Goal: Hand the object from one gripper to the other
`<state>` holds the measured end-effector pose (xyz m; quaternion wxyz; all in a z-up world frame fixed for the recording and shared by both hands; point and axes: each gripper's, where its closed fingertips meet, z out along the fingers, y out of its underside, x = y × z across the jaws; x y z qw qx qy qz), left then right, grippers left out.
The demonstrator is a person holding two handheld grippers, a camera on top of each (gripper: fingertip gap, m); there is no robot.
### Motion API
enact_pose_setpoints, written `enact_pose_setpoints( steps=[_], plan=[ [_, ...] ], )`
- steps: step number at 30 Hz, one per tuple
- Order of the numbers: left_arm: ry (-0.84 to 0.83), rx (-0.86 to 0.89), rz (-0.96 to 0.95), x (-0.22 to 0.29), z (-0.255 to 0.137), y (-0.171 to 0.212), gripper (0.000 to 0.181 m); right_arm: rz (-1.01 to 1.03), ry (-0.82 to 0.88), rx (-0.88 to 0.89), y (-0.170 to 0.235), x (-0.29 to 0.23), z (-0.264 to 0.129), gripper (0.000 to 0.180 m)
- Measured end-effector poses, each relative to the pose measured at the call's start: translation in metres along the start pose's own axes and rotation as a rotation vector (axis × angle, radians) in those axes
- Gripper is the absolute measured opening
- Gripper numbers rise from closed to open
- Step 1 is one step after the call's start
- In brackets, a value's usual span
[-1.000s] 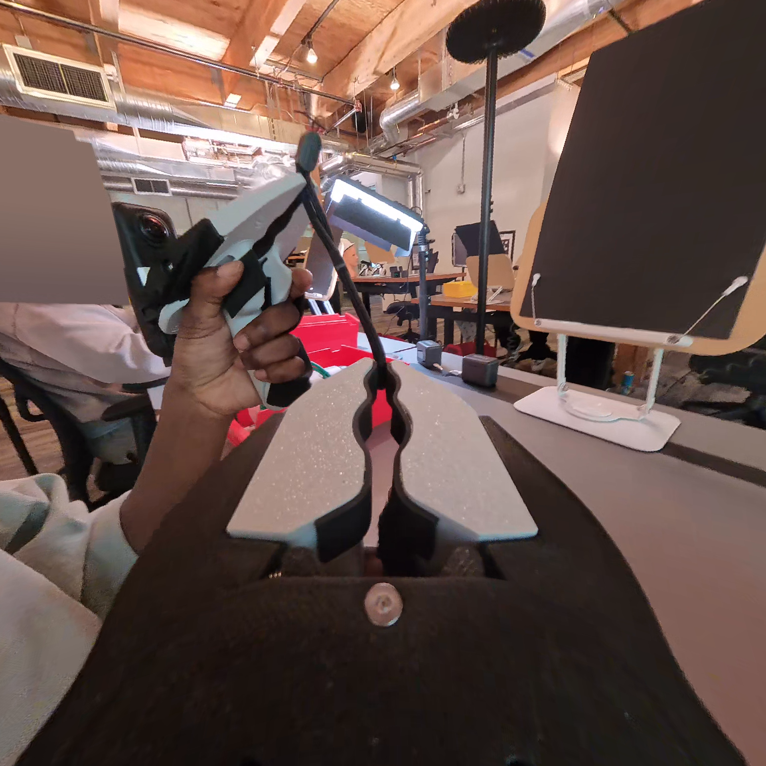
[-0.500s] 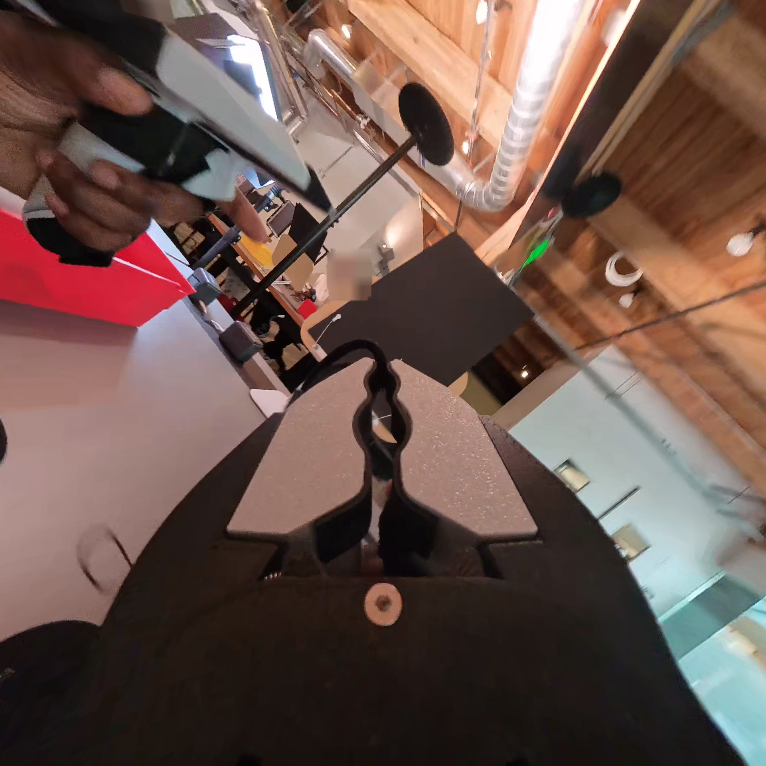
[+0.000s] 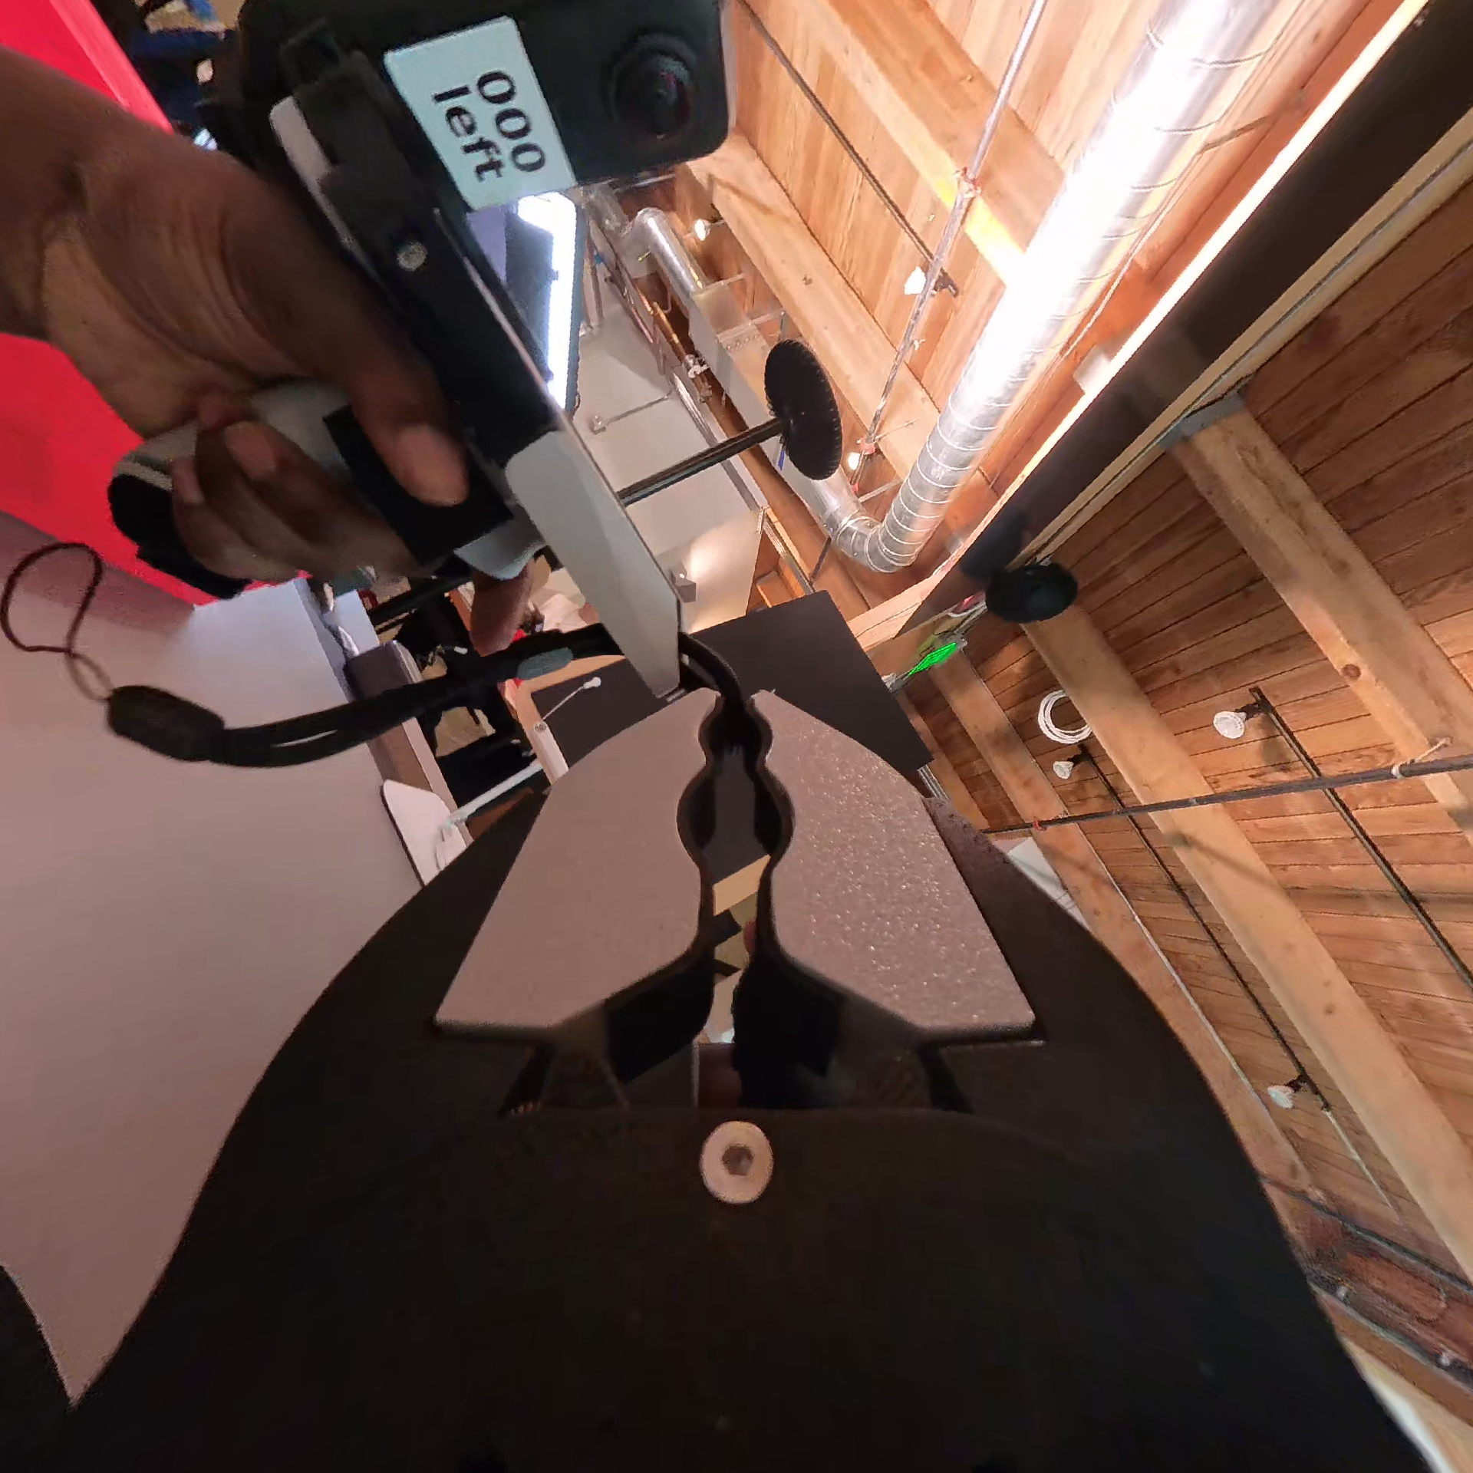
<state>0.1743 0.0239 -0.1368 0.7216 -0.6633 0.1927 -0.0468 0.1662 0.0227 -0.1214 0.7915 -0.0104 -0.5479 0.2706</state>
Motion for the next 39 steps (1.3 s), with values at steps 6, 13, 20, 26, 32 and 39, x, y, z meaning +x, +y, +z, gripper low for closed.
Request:
enact_pose_setpoints(
  steps=[6, 13, 20, 26, 32, 39],
  plan=[
    [-0.156, 0.257, -0.019, -0.027, -0.023, -0.037, 0.005, 0.503, 0.029, 0.000, 0.009, 0.021, 0.002, 0.029],
    [-0.273, 0.534, -0.071, -0.046, -0.057, -0.069, 0.005, 1.376, -0.354, 0.048, 0.006, -0.028, 0.018, 0.041],
    [-0.316, 0.552, -0.047, -0.044, -0.051, -0.068, 0.004, 1.638, -0.485, 0.050, -0.013, -0.074, 0.031, 0.037],
    [-0.322, 0.550, -0.040, -0.042, -0.047, -0.068, 0.004, 1.592, -0.433, 0.070, -0.012, -0.073, 0.030, 0.008],
    [-0.334, 0.527, -0.062, -0.051, -0.059, -0.069, 0.008, 1.254, -0.317, 0.008, 0.007, -0.051, 0.026, 0.007],
    [-0.424, 0.532, -0.064, -0.070, -0.095, -0.078, 0.037, 0.296, -0.028, -0.146, 0.031, -0.008, 0.013, 0.007]
  ],
)
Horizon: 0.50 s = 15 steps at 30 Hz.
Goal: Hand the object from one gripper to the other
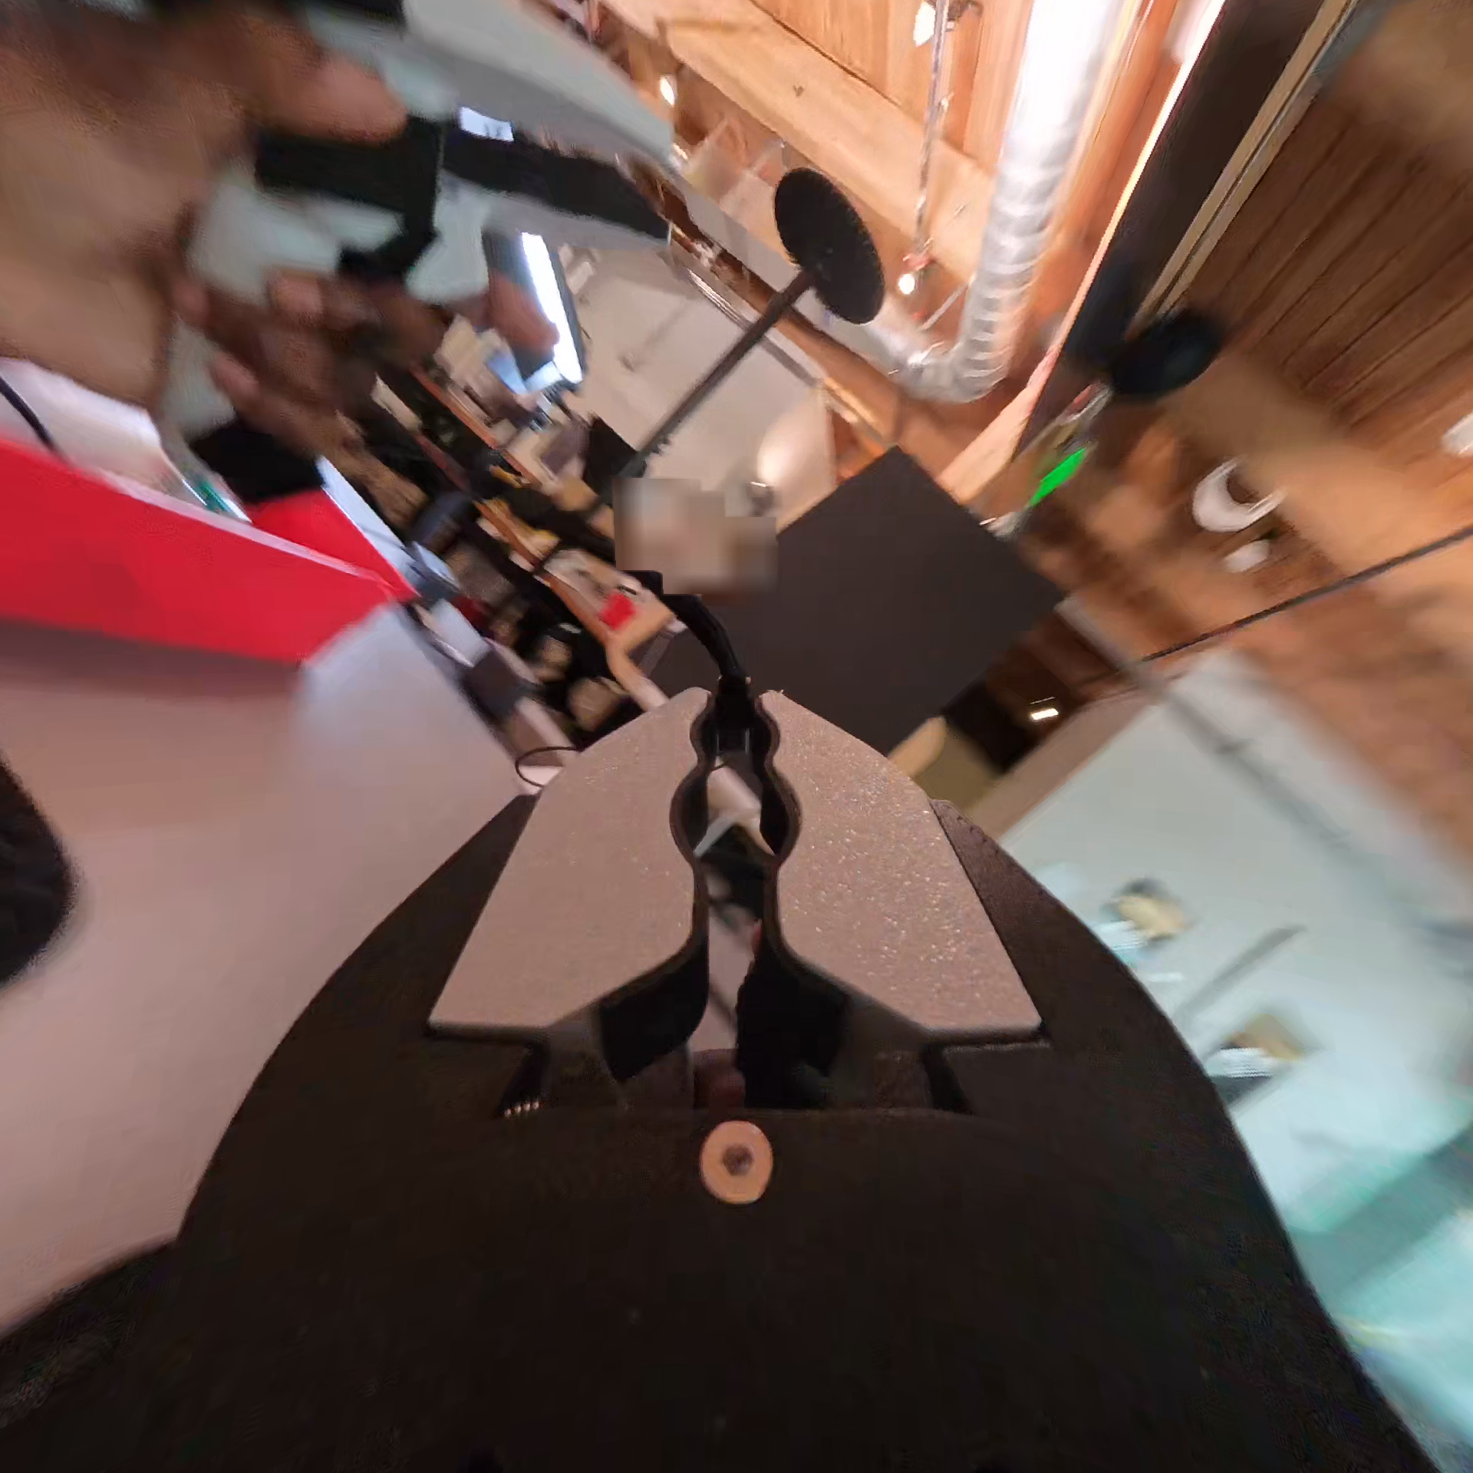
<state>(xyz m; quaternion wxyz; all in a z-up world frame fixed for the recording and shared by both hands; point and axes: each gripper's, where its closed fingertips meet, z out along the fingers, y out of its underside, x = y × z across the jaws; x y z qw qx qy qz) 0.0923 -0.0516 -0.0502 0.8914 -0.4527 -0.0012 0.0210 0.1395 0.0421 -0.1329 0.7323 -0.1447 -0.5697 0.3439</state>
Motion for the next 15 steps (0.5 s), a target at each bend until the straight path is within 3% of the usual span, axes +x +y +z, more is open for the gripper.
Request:
enact_pose_setpoints(
  steps=[3, 6, 11, 15],
  plan=[
    [0.022, -0.053, 0.030, 0.003, -0.003, 0.000, 0.037, -0.353, 0.081, -0.018, -0.006, 0.006, -0.007, 0.007],
    [0.153, -0.254, 0.034, 0.028, 0.000, 0.031, 0.038, -0.603, 0.133, -0.036, -0.007, 0.006, -0.010, 0.007],
    [0.298, -0.524, 0.145, 0.065, 0.005, 0.093, 0.037, -0.715, 0.131, 0.006, -0.010, -0.001, -0.012, 0.007],
    [0.350, -0.552, 0.201, 0.078, 0.009, 0.113, 0.037, -0.764, 0.111, 0.060, -0.016, -0.009, -0.016, 0.007]
  ],
)
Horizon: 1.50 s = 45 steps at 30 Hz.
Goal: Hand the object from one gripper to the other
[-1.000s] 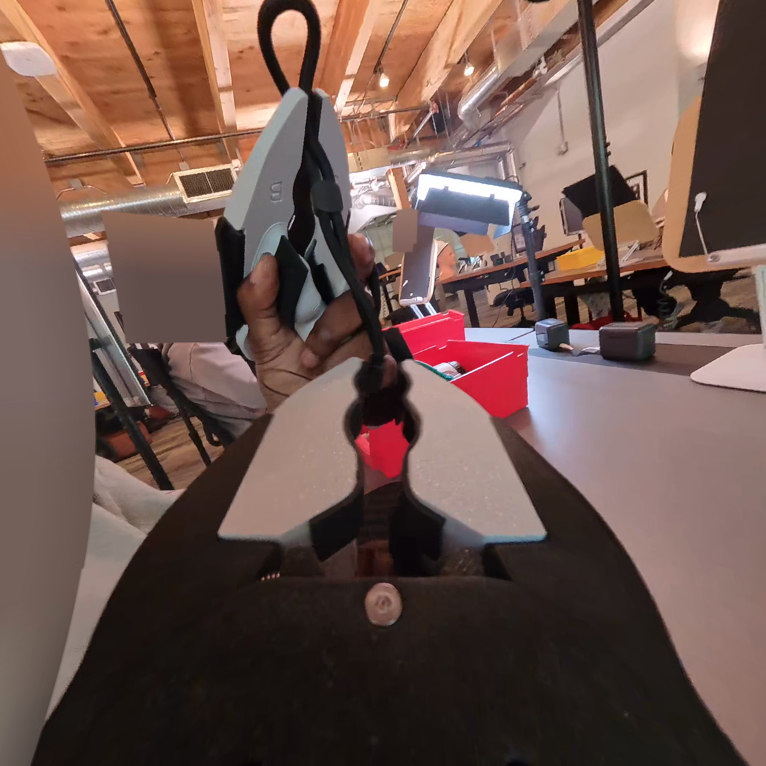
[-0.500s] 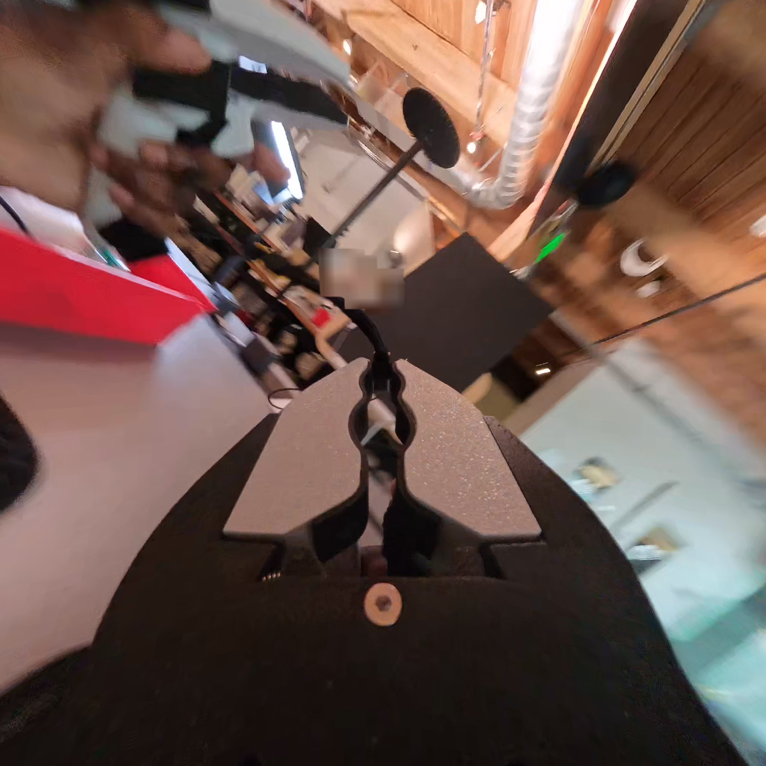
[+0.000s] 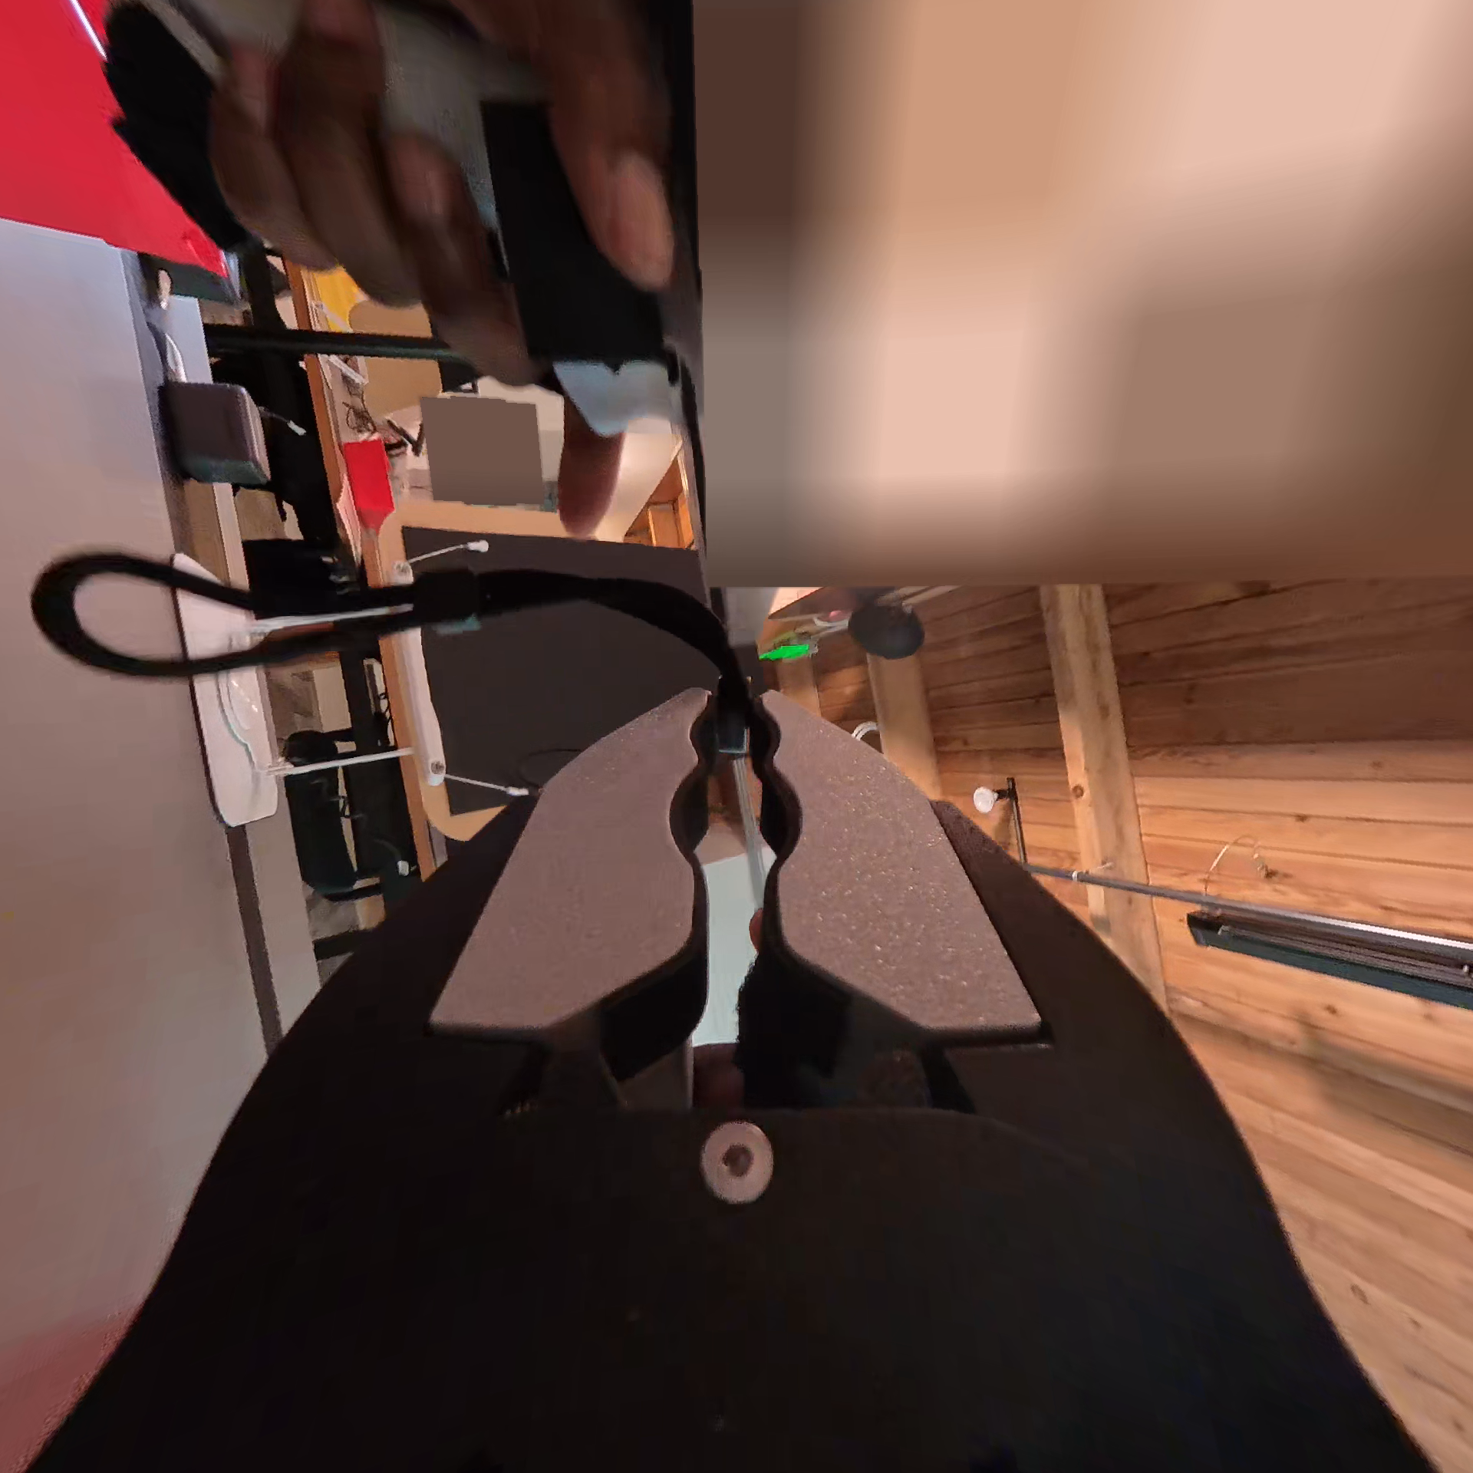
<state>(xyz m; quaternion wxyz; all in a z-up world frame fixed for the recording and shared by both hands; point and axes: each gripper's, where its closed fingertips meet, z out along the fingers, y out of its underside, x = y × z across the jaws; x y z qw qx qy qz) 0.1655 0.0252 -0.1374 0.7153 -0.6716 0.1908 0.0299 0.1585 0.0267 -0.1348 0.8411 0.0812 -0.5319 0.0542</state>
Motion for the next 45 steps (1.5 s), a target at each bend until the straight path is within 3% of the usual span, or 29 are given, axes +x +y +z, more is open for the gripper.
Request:
enact_pose_setpoints(
  steps=[6, 11, 14, 17, 20, 23, 27, 30, 33, 38, 41, 45],
  plan=[
    [0.085, -0.014, -0.003, 0.012, 0.002, 0.004, 0.009, -0.016, 0.012, 0.034, -0.007, 0.002, -0.003, 0.007],
    [0.034, 0.036, 0.020, 0.005, 0.001, -0.005, 0.007, 0.105, 0.057, 0.002, -0.004, 0.011, -0.001, 0.008],
    [-0.067, 0.170, -0.009, -0.013, -0.009, -0.024, 0.007, 0.475, 0.020, -0.023, 0.005, 0.017, 0.001, 0.027],
    [-0.155, 0.396, -0.085, -0.032, -0.030, -0.051, 0.007, 0.951, -0.029, 0.055, 0.007, 0.028, 0.001, 0.031],
    [-0.170, 0.514, -0.137, -0.038, -0.043, -0.063, 0.007, 1.384, -0.152, 0.142, 0.003, 0.024, 0.003, 0.036],
    [-0.199, 0.541, -0.136, -0.039, -0.045, -0.065, 0.007, 1.633, -0.336, 0.131, -0.004, 0.000, 0.010, 0.042],
    [-0.192, 0.524, -0.117, -0.034, -0.039, -0.064, 0.007, 1.784, -0.565, 0.082, -0.023, -0.037, 0.015, 0.046],
    [-0.184, 0.528, -0.120, -0.032, -0.037, -0.064, 0.007, 1.793, -0.599, 0.069, -0.026, -0.048, 0.017, 0.038],
    [-0.194, 0.535, -0.121, -0.034, -0.039, -0.064, 0.007, 1.759, -0.603, 0.052, -0.024, -0.053, 0.016, 0.005],
    [-0.234, 0.481, -0.138, -0.046, -0.043, -0.057, 0.013, 1.627, -0.550, 0.015, -0.011, -0.046, 0.014, 0.003],
    [-0.244, 0.421, -0.129, -0.057, -0.048, -0.051, 0.044, 1.367, -0.406, -0.087, 0.016, -0.039, 0.014, 0.003],
    [-0.315, 0.477, -0.155, -0.076, -0.075, -0.058, 0.047, 0.817, -0.150, -0.228, 0.048, -0.016, 0.011, 0.002]
  ],
)
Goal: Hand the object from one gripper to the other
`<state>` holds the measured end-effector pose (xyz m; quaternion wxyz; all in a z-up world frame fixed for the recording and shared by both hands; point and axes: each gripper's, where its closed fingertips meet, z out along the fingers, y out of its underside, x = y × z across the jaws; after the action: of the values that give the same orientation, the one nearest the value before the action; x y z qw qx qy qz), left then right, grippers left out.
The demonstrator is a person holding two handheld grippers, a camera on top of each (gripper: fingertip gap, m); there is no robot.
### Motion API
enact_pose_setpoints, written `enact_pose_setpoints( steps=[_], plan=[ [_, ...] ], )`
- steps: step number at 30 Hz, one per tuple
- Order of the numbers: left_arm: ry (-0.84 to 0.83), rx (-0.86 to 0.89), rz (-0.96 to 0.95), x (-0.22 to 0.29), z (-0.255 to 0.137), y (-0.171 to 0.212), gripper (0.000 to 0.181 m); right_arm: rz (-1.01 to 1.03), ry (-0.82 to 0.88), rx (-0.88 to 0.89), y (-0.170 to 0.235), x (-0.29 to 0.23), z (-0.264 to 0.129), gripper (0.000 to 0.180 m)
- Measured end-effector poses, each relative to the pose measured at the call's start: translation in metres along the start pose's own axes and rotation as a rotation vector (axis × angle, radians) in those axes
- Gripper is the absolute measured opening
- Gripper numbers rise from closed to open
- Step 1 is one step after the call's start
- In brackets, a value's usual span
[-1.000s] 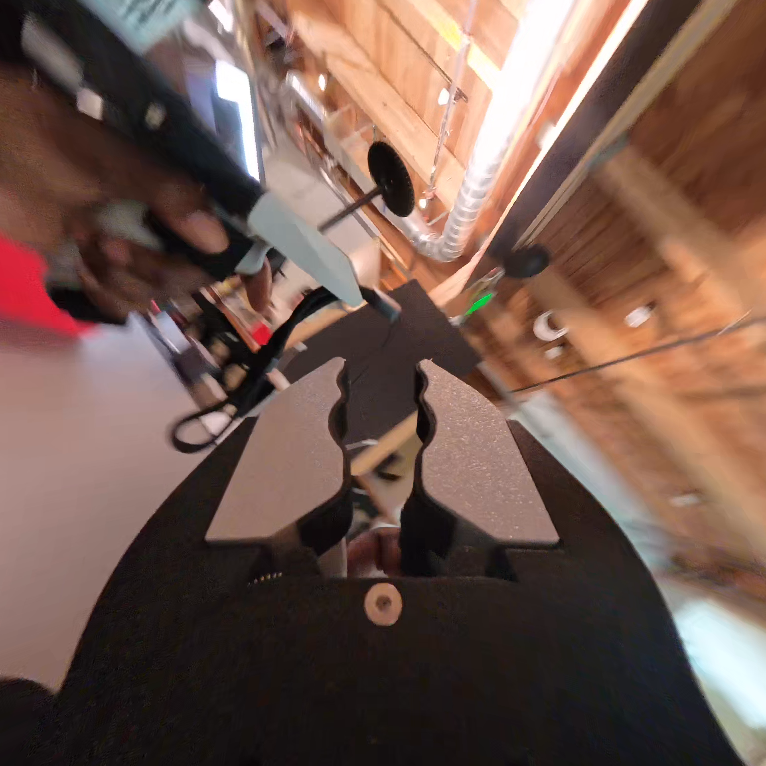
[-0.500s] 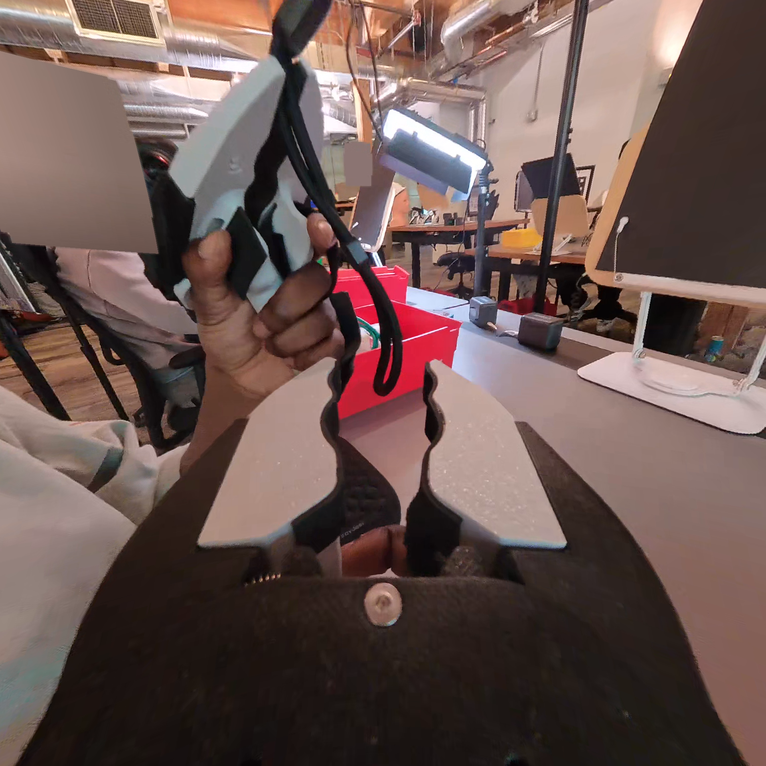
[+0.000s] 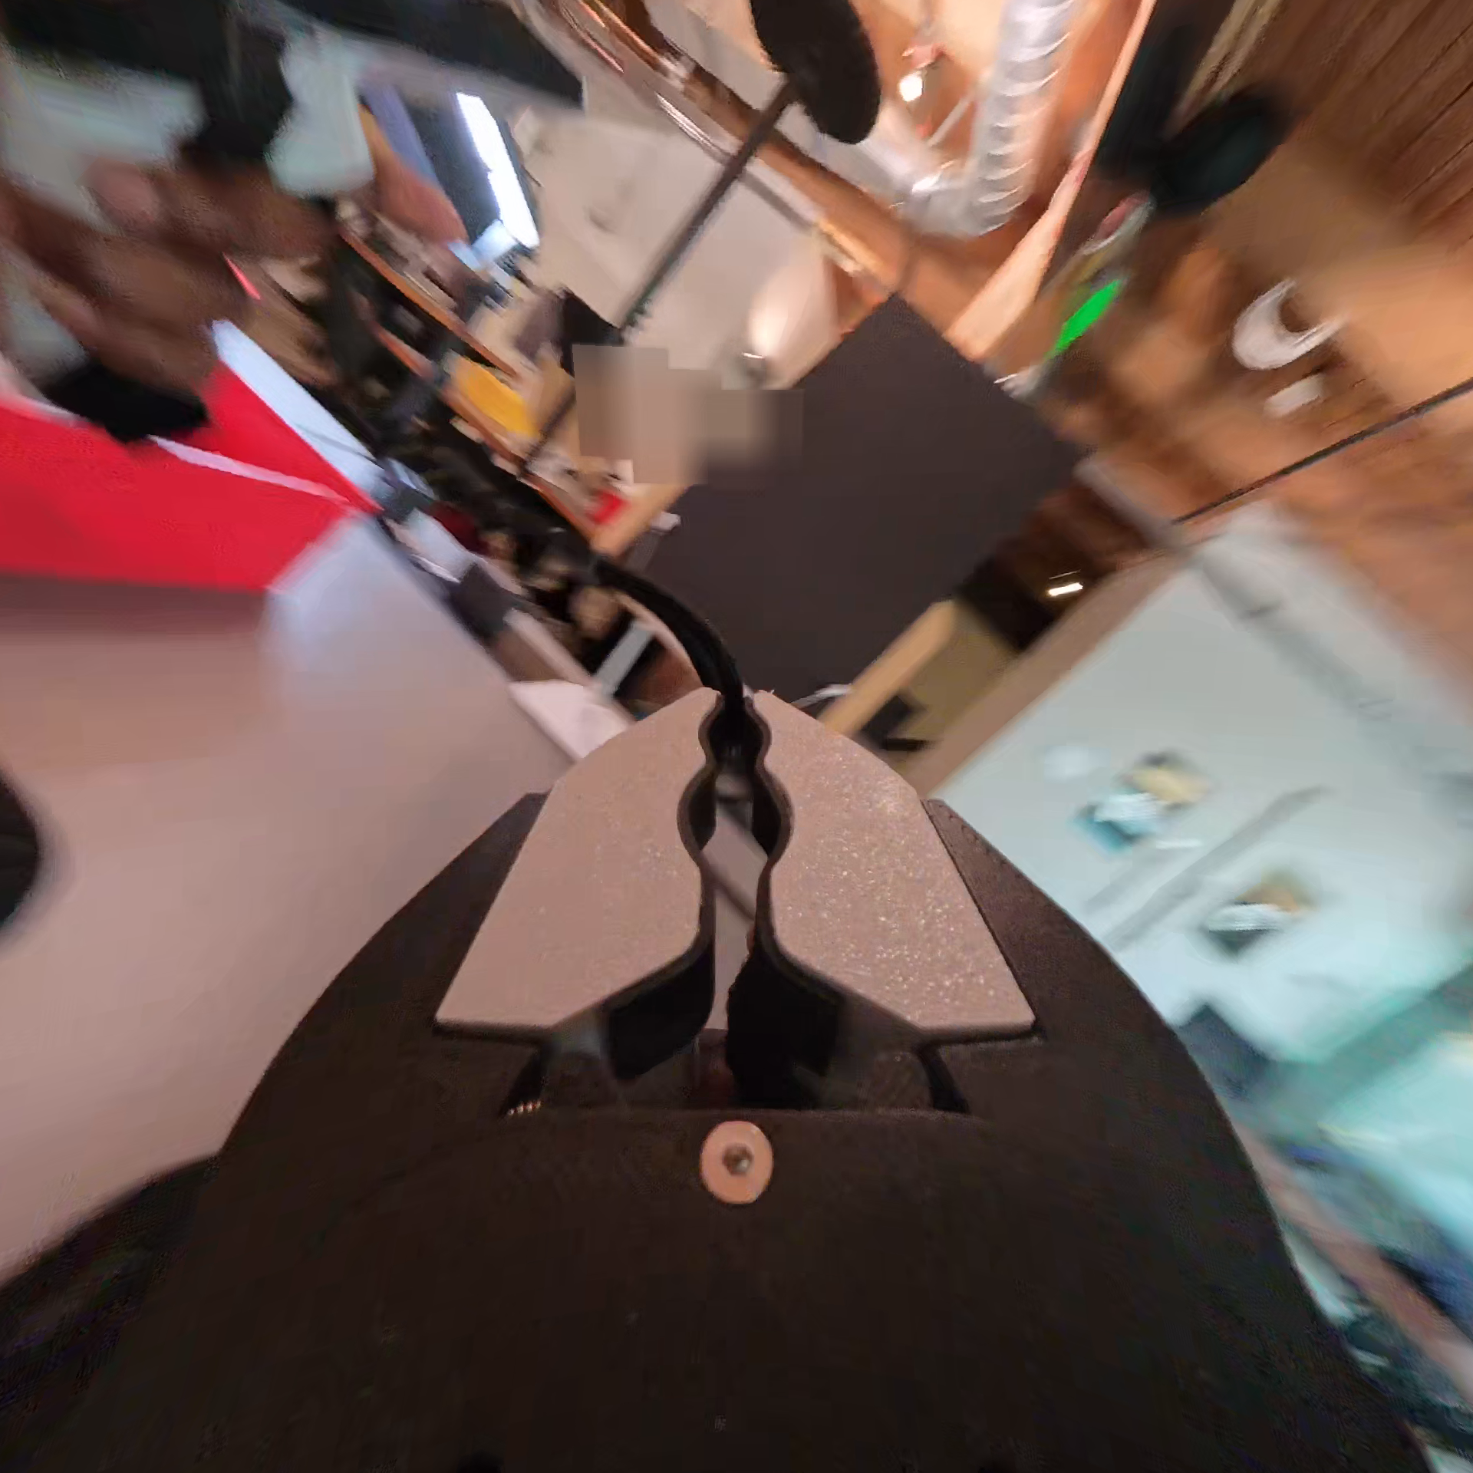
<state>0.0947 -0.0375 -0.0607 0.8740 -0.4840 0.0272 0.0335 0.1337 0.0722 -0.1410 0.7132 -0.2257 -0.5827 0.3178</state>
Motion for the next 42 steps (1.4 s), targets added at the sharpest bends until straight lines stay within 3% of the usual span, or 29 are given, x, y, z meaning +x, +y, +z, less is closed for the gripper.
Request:
enact_pose_setpoints(
  steps=[2, 5, 9, 13, 16, 19, 29, 32, 35, 42],
  plan=[
    [-0.023, 0.009, 0.009, -0.007, -0.006, -0.006, 0.047, -0.218, 0.097, 0.006, -0.006, 0.006, -0.004, 0.002],
    [0.026, -0.059, -0.009, 0.001, -0.005, 0.001, 0.046, -0.353, 0.152, 0.060, -0.017, 0.004, -0.007, 0.002],
    [0.221, -0.289, -0.033, 0.040, 0.006, 0.045, 0.046, -0.430, 0.174, 0.156, -0.029, -0.001, -0.012, 0.002],
    [0.312, -0.456, 0.047, 0.067, 0.013, 0.087, 0.046, -0.494, 0.181, 0.208, -0.037, -0.004, -0.017, 0.002],
    [0.343, -0.476, 0.055, 0.078, 0.016, 0.096, 0.040, -0.528, 0.179, 0.224, -0.040, -0.008, -0.019, 0.002],
    [0.337, -0.473, 0.071, 0.078, 0.016, 0.097, 0.021, -0.567, 0.166, 0.250, -0.044, -0.014, -0.021, 0.002],
    [0.367, -0.453, 0.078, 0.083, 0.015, 0.093, 0.005, -0.589, 0.187, 0.265, -0.050, -0.015, -0.023, 0.003],
    [0.305, -0.395, 0.076, 0.073, 0.018, 0.083, 0.004, -0.393, 0.187, 0.248, -0.048, -0.004, -0.020, 0.007],
    [0.220, -0.281, 0.044, 0.055, 0.019, 0.062, 0.004, -0.035, 0.072, 0.225, -0.042, 0.003, -0.016, 0.024],
    [0.074, -0.024, 0.001, 0.026, 0.012, 0.018, 0.004, 0.995, -0.506, 0.199, -0.039, -0.030, -0.007, 0.036]
  ],
)
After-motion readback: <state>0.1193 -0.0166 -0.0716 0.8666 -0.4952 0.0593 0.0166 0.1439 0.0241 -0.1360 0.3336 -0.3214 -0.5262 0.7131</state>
